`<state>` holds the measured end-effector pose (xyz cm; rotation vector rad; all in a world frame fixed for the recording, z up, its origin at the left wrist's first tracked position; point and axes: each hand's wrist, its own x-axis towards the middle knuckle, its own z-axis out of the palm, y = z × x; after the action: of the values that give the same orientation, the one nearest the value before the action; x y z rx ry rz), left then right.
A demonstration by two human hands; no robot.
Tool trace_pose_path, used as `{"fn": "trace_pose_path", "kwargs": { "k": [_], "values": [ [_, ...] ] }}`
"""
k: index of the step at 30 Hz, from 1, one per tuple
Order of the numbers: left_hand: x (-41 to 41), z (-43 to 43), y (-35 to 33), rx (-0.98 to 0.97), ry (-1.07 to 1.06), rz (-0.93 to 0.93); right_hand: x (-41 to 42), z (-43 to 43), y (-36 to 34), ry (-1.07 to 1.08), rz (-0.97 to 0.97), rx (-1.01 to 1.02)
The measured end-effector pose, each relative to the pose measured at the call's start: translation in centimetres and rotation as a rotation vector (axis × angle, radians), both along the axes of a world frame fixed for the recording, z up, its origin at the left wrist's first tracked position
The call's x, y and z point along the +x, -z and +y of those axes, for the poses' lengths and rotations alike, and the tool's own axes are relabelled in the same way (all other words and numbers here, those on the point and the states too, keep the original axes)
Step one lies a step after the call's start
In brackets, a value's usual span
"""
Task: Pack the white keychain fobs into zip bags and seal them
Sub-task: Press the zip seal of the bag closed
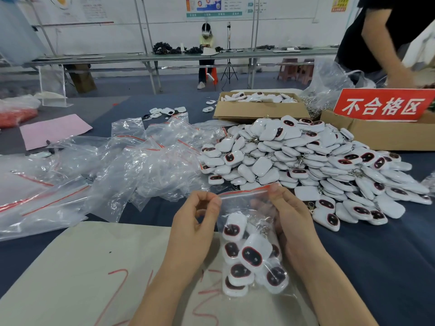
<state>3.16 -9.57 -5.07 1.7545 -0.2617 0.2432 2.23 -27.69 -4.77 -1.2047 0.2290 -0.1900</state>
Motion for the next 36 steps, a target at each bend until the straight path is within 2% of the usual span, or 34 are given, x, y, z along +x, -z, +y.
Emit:
{"fn": "trace_pose_path", "kwargs": {
  "k": [7,10,16,18,21,24,28,31,33,36],
  "values": [
    [0.2,-0.3,0.0,-0.182,0.061,0.098,0.0,0.0,0.1,-0.059,0.003,-0.045],
    [0.5,-0.3,0.3,-0.142,0.089,0.109,0.1,0.1,0.3,-0.048,-0.001,-0.062],
    [0.8,0.1,0.5,-0.15,-0.004,0.072,-0.3,0.2,0.3,-0.092,-0.025,-0.071],
    [0.8,0.3,0.3,-0.202,-0.044,0.071,-0.7,0.4,0.1,-0.162,-0.013,-0.144],
    [-0.1,0.4,-0.9,-0.375,-0.049,0.128,-1.5,0.9,-0.4,-0.318,-0.003,-0.325],
    [-1.9,0.8,-2.3,-0.514,-0.048,0.137,-2.4,1.8,-1.2,-0.41,0.01,-0.416],
    [-4.3,2.9,-2.8,-0.593,-0.085,0.151,-3.0,4.8,-1.8,-0.303,-0.016,-0.453],
    [-6.4,4.6,-1.7,-0.713,0.063,0.336,-2.9,7.9,-2.5,-0.24,-0.053,-0.42],
    [-7.6,5.7,-0.9,-0.674,0.174,0.427,-2.8,10.2,-3.5,-0.257,-0.096,-0.359],
    [-8.3,8.2,-0.6,-0.602,0.143,0.404,-2.4,13.8,-5.0,-0.274,-0.185,-0.373]
  ]
}}
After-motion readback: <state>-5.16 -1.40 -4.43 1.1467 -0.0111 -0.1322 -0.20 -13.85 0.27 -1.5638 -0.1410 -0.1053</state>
